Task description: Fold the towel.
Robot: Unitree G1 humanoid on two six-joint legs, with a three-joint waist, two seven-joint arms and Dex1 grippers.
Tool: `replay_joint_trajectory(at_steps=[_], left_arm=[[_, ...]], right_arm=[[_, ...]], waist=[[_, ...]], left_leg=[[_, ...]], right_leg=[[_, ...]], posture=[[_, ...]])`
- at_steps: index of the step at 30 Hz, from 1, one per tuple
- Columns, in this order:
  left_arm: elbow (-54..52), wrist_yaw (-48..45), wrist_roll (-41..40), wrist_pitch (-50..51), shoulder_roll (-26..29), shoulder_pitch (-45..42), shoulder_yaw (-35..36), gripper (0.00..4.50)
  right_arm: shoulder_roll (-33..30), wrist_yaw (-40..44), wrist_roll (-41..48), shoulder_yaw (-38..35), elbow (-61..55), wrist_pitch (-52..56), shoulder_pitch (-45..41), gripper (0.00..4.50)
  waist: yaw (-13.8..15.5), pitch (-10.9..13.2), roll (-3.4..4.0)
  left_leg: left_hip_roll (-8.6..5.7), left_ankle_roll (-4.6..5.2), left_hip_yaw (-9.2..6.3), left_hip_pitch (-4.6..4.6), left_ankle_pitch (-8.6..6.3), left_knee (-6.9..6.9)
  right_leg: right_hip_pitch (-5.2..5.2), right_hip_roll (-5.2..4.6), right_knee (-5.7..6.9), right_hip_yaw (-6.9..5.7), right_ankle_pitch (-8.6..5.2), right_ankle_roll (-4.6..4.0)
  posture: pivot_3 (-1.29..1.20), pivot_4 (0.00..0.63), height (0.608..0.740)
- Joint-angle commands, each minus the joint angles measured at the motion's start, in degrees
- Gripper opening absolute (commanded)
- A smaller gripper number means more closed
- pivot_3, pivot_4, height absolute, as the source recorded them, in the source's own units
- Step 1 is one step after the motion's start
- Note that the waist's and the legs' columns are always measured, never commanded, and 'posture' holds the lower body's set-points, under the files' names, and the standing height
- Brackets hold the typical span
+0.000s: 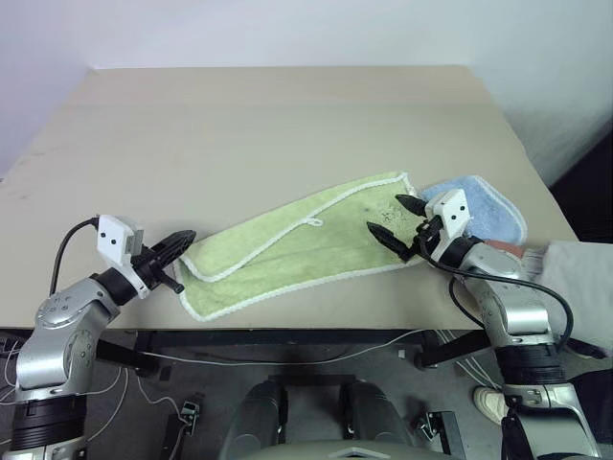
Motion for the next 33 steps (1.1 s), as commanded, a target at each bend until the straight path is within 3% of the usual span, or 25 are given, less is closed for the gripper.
replay_joint_trajectory(at_steps=[1,18,31,33], left_arm=[[-0.93,-0.37,-0.5,0.0,0.42,-1.34,-0.17,0.14],[0.65,-5.48,1.41,-1.09,3.51,-1.01,-2.53,0.14],[3.29,-18.39,4.84,-7.29,10.53,0.58,-5.42,0.14],[3.8,-21.93,5.36,-8.44,12.48,1.27,-6.48,0.51]], right_arm=[[-0.28,-0.52,1.19,-1.27,-3.55,0.16,-0.03,4.44],[0.29,-2.03,1.22,-0.92,-5.18,0.82,1.61,4.44],[2.08,-2.17,0.15,0.04,0.15,-2.22,-0.87,4.44],[2.71,-2.47,0.07,0.18,0.38,-2.49,-0.82,4.5]], waist=[[-0.03,0.0,0.0],[-0.1,0.0,0.0],[-0.23,0.01,0.02],[-0.19,0.01,0.03]], left_leg=[[0.0,0.0,0.0,0.0,0.0,0.0],[0.01,0.0,0.0,0.0,0.0,-0.01],[0.02,0.0,0.0,0.0,0.0,-0.03],[0.02,0.0,0.0,0.01,0.0,-0.06]], right_leg=[[0.0,0.0,0.0,0.0,0.0,0.0],[0.0,0.01,0.0,0.0,0.0,0.0],[-0.02,0.01,0.0,0.0,-0.01,-0.01],[-0.02,0.0,-0.01,0.01,-0.01,-0.02]], posture=[[0.0,0.15,0.74],[0.0,0.15,0.74],[0.0,0.15,0.74],[0.0,0.15,0.74]])
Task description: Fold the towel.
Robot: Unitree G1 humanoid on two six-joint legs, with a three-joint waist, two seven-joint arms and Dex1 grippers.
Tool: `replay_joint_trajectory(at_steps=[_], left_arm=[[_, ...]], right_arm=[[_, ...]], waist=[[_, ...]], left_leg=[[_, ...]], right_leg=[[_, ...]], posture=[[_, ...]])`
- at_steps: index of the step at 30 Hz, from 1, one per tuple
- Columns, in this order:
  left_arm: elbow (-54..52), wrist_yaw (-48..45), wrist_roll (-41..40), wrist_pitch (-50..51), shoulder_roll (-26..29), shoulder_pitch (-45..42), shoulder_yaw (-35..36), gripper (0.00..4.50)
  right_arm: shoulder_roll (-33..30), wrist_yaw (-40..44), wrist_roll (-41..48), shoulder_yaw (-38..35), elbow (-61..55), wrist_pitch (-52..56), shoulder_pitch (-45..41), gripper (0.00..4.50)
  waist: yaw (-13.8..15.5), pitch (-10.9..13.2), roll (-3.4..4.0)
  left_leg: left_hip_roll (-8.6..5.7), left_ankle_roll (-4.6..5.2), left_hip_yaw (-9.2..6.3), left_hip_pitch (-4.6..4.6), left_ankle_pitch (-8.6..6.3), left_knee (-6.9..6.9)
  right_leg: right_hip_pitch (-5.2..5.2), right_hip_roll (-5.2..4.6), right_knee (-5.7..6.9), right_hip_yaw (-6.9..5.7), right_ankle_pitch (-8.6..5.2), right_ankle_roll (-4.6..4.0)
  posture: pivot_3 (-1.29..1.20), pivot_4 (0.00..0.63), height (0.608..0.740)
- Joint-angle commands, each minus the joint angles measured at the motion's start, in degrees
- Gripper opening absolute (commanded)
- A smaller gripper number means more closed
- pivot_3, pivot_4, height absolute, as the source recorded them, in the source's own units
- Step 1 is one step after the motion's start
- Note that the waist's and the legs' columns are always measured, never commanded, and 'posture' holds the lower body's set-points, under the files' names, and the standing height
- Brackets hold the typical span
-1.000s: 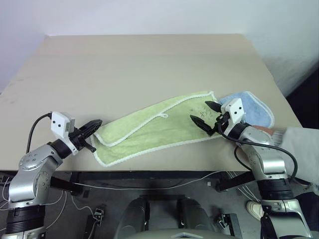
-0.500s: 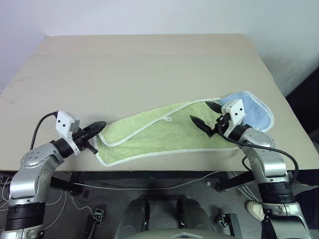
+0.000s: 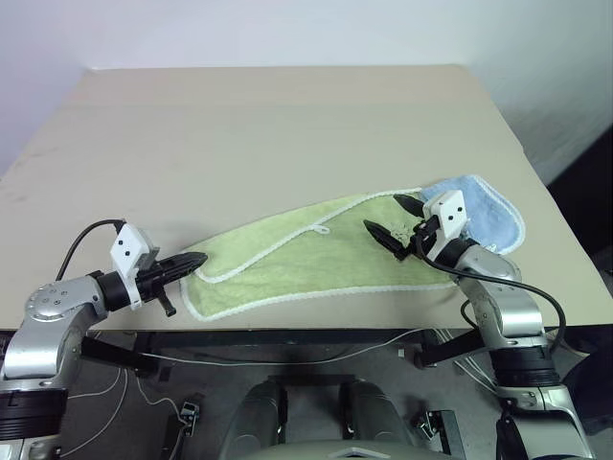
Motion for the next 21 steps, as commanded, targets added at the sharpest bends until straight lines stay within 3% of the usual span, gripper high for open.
replay_joint_trajectory(at_steps=[1,8,21], left_arm=[[0.43,-6.45,0.81,-3.08,3.42,1.07,-1.28,0.66],[6.7,-11.21,7.05,-12.04,6.6,-2.82,-5.2,2.98],[19.34,-11.23,14.89,-25.26,3.2,-13.35,-13.05,2.98]], right_arm=[[1.1,-0.4,0.0,0.2,-0.67,-1.58,-0.4,4.5],[1.87,-1.16,-0.25,0.33,-1.15,-1.78,0.92,4.5],[1.31,-2.88,-0.25,-0.71,-2.31,-2.0,2.18,4.5]], waist=[[0.02,0.01,0.01],[0.05,0.01,0.02],[0.01,0.02,0.03]], left_leg=[[0.0,0.0,0.0,0.0,0.0,0.0],[-0.01,0.0,-0.01,0.0,0.0,-0.01],[-0.02,0.01,0.02,-0.01,0.0,0.0]], right_leg=[[0.0,-0.01,-0.02,0.0,0.0,0.0],[0.0,-0.03,-0.03,-0.01,0.0,-0.01],[-0.01,0.09,0.02,-0.08,0.0,0.01]], posture=[[0.0,0.15,0.74],[0.0,0.15,0.74],[0.0,0.15,0.74]])
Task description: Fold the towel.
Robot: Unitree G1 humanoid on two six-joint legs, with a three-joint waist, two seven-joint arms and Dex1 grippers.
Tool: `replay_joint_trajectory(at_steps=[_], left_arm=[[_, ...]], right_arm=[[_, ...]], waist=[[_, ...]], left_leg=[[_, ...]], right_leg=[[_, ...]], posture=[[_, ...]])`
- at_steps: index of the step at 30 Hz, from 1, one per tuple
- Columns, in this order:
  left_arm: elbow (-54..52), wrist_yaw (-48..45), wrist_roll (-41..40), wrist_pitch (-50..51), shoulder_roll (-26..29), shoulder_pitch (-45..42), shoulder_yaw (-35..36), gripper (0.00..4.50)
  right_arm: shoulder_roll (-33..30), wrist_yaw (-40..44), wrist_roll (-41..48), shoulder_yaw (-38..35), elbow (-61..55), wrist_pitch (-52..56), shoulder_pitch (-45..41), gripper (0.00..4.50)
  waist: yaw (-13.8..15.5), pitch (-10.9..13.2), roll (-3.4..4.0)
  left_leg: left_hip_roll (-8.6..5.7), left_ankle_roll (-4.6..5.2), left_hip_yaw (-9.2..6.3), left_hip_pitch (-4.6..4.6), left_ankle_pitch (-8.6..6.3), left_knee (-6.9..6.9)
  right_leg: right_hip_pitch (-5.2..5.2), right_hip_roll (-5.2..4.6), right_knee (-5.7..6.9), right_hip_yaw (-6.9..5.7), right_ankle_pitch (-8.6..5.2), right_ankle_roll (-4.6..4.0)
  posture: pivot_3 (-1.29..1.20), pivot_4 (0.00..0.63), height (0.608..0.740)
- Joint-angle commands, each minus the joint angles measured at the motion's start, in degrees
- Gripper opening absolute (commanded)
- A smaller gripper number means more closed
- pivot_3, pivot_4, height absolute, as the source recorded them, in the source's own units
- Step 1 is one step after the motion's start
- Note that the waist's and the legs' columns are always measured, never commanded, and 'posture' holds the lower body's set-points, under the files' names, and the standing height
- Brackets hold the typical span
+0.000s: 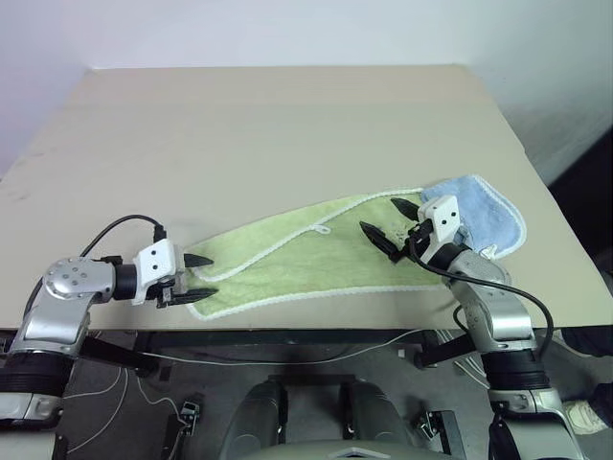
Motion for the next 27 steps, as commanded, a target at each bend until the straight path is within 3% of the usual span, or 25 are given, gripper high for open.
replay_joint_trajectory(at_steps=[1,2,5,12,27], left_arm=[[1.79,0.27,1.28,-3.16,-0.47,-1.95,-0.72,2.98],[2.26,0.21,1.32,-3.54,-0.64,-2.26,-0.86,2.98],[3.6,0.31,1.47,-4.57,-0.89,-2.99,-1.2,2.37],[5.6,1.13,1.58,-6.28,-1.45,-4.32,-1.37,0.04],[2.46,-0.71,-3.54,0.71,2.52,-2.34,3.12,0.04]], right_arm=[[-0.4,-0.54,0.24,-1.35,-2.76,-1.11,0.58,4.5],[-0.42,-0.63,0.24,-1.4,-3.01,-1.09,0.82,4.5],[-0.56,-0.87,0.26,-1.53,-3.56,-0.99,1.34,4.5],[-0.93,-1.59,0.36,-1.58,-4.85,0.08,1.28,4.5],[-1.93,-0.58,0.43,-1.62,-3.31,-0.44,-0.11,4.5]], waist=[[0.0,0.0,0.0],[0.0,0.0,0.0],[-0.02,0.0,0.0],[0.04,0.0,0.0],[-0.11,0.0,0.0]], left_leg=[[0.0,0.0,0.0,0.0,0.0,0.0],[0.0,0.0,0.0,0.0,0.0,0.0],[0.0,0.0,0.01,0.0,0.0,0.01],[0.0,0.02,0.01,0.0,0.0,0.05],[0.02,0.02,0.0,0.0,0.0,0.04]], right_leg=[[0.0,0.01,0.0,0.0,0.0,0.0],[0.0,0.03,0.01,0.0,0.0,0.0],[0.0,0.04,0.02,0.0,0.0,0.01],[0.02,0.05,0.02,-0.01,0.0,0.01],[0.0,0.08,0.04,-0.01,0.0,0.01]], posture=[[0.0,0.15,0.74],[0.0,0.15,0.74],[0.0,0.15,0.74],[0.0,0.15,0.74],[0.0,0.15,0.74]])
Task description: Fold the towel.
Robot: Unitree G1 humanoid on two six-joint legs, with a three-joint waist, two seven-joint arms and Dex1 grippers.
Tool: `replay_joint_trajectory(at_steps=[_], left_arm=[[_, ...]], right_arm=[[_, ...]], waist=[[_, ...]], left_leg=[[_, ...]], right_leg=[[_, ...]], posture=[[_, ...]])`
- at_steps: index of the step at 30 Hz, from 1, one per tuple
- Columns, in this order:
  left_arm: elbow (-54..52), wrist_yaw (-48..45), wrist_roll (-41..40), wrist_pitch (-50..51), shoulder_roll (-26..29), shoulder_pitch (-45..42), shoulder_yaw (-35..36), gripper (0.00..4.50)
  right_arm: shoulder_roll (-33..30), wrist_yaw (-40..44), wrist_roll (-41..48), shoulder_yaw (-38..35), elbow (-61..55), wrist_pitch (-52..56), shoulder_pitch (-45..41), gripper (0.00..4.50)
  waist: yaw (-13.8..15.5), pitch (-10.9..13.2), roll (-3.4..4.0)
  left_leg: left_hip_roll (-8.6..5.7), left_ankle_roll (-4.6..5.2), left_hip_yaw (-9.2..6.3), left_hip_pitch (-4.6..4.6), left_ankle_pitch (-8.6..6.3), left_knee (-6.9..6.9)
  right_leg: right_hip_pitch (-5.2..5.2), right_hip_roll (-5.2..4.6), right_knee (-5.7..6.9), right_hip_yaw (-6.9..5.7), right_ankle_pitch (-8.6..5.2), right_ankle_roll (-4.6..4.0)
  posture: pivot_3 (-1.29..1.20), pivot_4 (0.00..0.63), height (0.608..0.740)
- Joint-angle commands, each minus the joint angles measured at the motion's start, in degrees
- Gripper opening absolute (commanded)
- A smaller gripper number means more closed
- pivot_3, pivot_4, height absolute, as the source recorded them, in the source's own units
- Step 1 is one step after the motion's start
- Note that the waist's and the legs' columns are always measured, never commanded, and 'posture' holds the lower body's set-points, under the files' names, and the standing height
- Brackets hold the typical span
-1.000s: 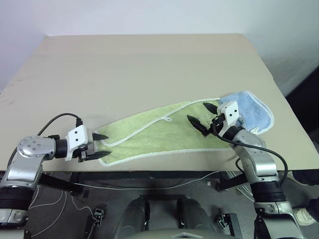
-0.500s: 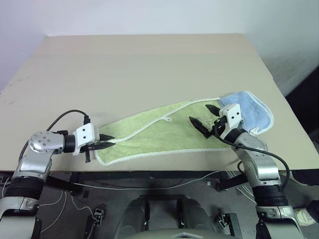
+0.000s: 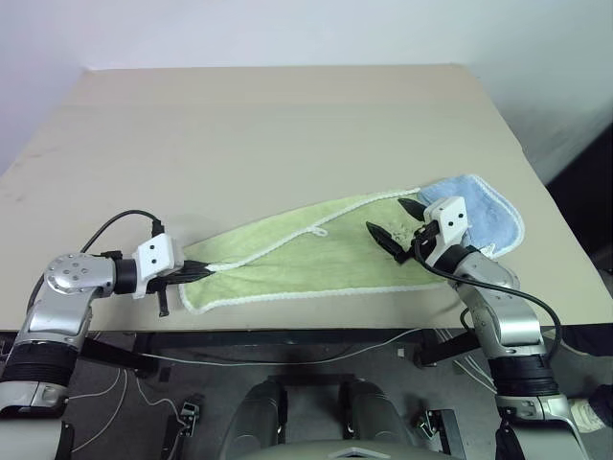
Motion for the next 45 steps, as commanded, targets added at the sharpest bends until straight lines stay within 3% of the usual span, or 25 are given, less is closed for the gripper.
replay_joint_trajectory(at_steps=[1,8,13,19,27,30,34,40,45], left_arm=[[-1.96,-0.69,-2.19,2.63,2.31,-0.19,2.94,0.04],[-5.92,-1.51,-5.98,9.32,2.73,0.63,4.56,0.04],[-6.93,-2.06,-4.18,9.82,3.18,1.83,3.31,0.04],[-6.66,-0.5,-2.34,7.96,2.08,1.24,2.79,1.91],[-5.72,0.38,-1.5,7.06,1.46,0.2,2.73,1.91],[-5.79,0.65,-1.93,7.28,1.1,0.08,3.11,1.27],[-6.31,0.17,-2.93,8.44,1.21,0.3,3.61,0.03],[-7.02,1.06,-2.69,9.12,1.46,0.99,3.49,0.03],[-6.63,4.37,-5.96,12.61,-0.42,-0.9,6.59,0.03]], right_arm=[[-0.47,0.48,0.29,-1.0,-0.53,-1.25,-1.31,4.5],[-0.04,0.35,0.1,-0.59,-0.42,-1.46,-1.59,4.5],[0.04,0.31,0.08,-0.63,-0.08,-1.67,-1.74,4.5],[0.1,0.24,0.05,-0.74,0.12,-1.93,-1.49,4.5],[0.27,-0.09,0.01,-0.58,-0.57,-1.71,-0.91,4.5],[0.35,-0.2,0.0,-0.43,-0.8,-1.57,-0.84,4.5],[0.39,-0.34,-0.02,-0.33,-0.93,-1.37,-1.07,4.5],[-0.49,-0.37,-0.75,-0.23,-1.5,-1.44,-2.35,4.5],[-6.47,1.18,-8.14,1.44,0.77,-6.82,-5.16,4.5]], waist=[[-0.02,0.0,0.0],[0.0,0.0,0.0],[-0.04,0.0,0.0],[0.08,0.0,0.0],[0.06,0.0,0.0],[0.07,0.0,0.0],[0.06,0.0,0.0],[0.06,0.0,0.0],[0.15,0.01,0.0]], left_leg=[[0.0,0.0,0.0,0.0,0.0,0.0],[0.0,0.0,0.0,0.0,0.0,0.01],[0.0,0.0,0.0,0.0,0.0,0.0],[0.0,0.0,0.0,0.0,0.0,0.01],[0.0,0.0,0.01,0.0,0.0,0.01],[0.0,0.0,0.0,0.0,0.0,0.01],[0.0,0.0,0.01,0.0,0.0,0.01],[0.0,0.0,0.01,0.0,0.0,0.01],[-0.02,0.0,0.01,0.0,0.0,0.02]], right_leg=[[0.0,0.0,0.0,0.0,0.0,0.0],[0.01,0.0,0.0,0.0,0.0,0.0],[0.0,0.0,0.0,0.01,0.0,0.0],[0.01,-0.01,0.0,0.0,0.0,0.0],[0.01,-0.01,0.0,0.01,0.0,0.0],[0.01,-0.01,0.0,0.0,0.0,0.0],[0.01,-0.01,0.0,0.0,0.0,0.0],[0.01,-0.01,0.0,0.01,0.0,0.0],[0.0,-0.01,0.0,-0.01,0.0,0.0]], posture=[[0.0,0.15,0.74],[0.0,0.15,0.74],[0.0,0.15,0.74],[0.0,0.15,0.74],[0.0,0.15,0.74],[0.0,0.15,0.74],[0.0,0.15,0.74],[0.0,0.15,0.74],[0.0,0.15,0.74]])
